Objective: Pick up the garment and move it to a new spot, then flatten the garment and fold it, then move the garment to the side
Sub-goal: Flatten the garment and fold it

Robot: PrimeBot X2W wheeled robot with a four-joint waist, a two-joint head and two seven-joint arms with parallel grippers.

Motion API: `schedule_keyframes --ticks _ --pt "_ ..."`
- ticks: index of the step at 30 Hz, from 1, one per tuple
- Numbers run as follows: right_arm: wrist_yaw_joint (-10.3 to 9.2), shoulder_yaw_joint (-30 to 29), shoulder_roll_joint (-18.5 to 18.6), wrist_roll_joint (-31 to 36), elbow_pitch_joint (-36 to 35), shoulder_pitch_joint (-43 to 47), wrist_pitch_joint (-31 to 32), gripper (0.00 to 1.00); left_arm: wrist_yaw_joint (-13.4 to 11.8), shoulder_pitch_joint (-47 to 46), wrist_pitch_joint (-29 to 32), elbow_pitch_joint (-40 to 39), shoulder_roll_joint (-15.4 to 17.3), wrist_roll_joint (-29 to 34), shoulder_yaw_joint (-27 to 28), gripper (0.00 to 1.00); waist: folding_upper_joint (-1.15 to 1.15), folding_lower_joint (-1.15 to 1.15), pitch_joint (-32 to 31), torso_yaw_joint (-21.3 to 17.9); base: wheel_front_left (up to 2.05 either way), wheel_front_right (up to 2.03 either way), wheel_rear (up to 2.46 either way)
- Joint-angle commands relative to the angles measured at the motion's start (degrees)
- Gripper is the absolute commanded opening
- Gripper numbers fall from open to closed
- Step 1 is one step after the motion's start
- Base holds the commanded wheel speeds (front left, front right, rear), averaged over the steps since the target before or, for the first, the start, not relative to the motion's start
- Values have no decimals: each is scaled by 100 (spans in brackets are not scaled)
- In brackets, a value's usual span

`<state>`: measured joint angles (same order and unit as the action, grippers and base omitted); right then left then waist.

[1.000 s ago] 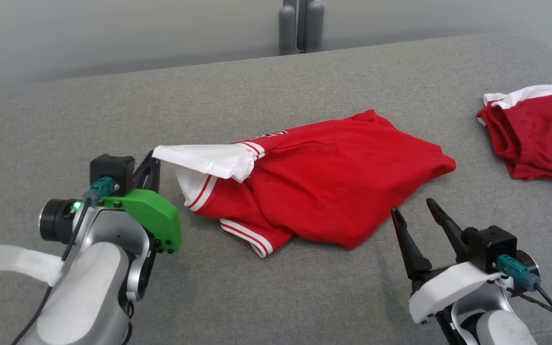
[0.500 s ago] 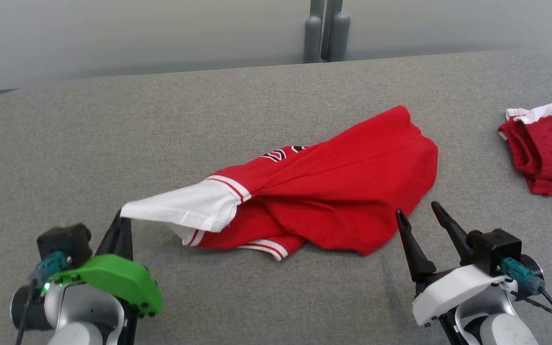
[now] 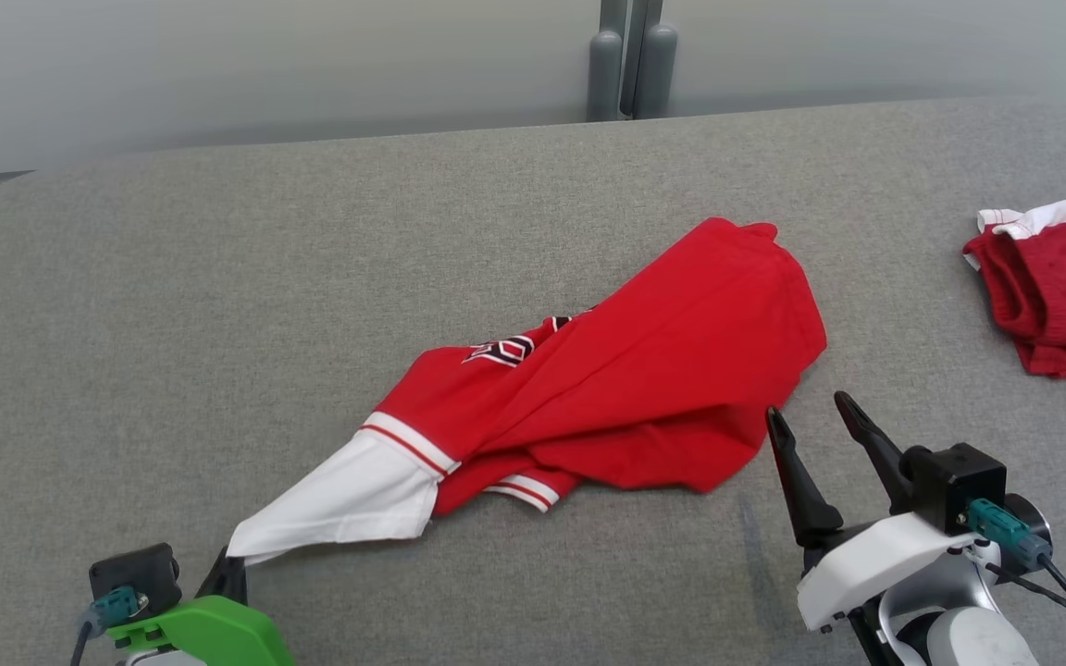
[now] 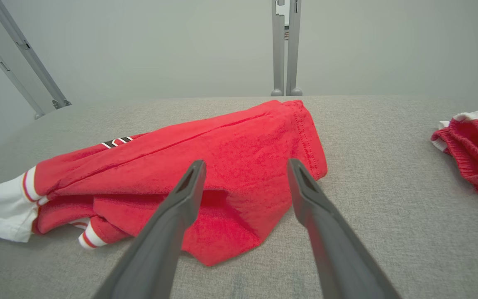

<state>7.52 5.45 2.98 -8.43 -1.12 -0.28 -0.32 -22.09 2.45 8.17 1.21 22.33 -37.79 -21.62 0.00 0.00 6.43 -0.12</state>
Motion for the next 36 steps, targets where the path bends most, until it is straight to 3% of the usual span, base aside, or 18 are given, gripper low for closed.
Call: schedule_keyframes --ticks 1,7,14,16,17,18,24,29,36 --pt "-7 -12 5 33 6 18 10 100 44 -124 -65 196 -16 -13 5 0 0 0 -7 1 0 0 0" --pt "-7 27 22 53 15 23 40 100 214 -358 -146 1212 -176 -47 -95 0 0 0 -69 -27 0 0 0" --pt "-7 4 49 68 -3 127 60 100 342 -484 -592 1713 -264 78 -133 0 0 0 -165 4 0 0 0" --pt "-7 14 47 75 -9 134 75 100 408 -519 -705 1857 -276 118 -185 24 0 0 -201 27 0 0 0" --pt "-7 34 47 75 -16 133 80 100 448 -541 -737 1923 -289 127 -201 47 0 0 -219 33 0 0 0" --pt "-7 48 49 66 -14 132 94 100 498 -572 -738 1981 -290 146 -244 100 0 0 -240 35 0 0 0" --pt "-7 94 116 8 -44 161 162 100 687 -594 -701 2225 -355 38 -336 100 0 0 -350 55 0 0 0" --pt "-7 -75 297 -104 -146 222 373 100 739 -374 -571 2213 -210 -25 -360 100 0 0 -462 123 0 0 0" --pt "-7 -410 545 -280 -447 193 1003 100 864 -50 -1154 1198 -42 -266 62 100 0 0 -584 296 0 0 0"
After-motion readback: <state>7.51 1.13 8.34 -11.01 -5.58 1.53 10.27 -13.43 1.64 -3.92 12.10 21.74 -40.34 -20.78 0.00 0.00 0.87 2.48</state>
